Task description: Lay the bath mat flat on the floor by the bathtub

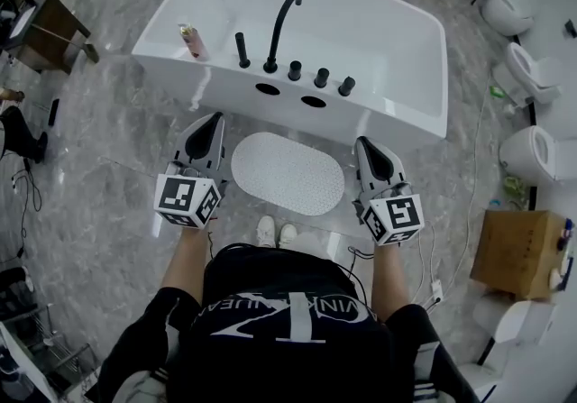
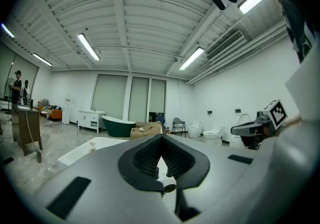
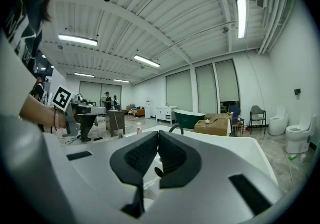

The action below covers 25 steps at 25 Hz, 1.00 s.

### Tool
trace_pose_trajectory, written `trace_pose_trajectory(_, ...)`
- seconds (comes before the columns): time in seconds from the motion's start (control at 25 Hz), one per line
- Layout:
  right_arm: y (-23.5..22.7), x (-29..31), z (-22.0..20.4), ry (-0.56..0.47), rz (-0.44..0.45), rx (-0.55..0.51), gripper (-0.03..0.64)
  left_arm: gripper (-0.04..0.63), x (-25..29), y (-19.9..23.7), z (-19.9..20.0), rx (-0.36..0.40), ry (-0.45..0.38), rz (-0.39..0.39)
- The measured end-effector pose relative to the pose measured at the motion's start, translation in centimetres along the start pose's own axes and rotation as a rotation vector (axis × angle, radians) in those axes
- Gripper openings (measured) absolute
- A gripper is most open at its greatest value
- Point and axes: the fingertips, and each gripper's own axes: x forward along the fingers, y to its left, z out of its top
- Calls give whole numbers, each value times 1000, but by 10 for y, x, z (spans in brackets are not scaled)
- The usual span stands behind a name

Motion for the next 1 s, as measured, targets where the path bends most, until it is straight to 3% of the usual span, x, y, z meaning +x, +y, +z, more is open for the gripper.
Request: trace_pose_trajectory(1.0,-5,-7,3,-16,-39,34,26,14,-3,3,10,15,-16,20)
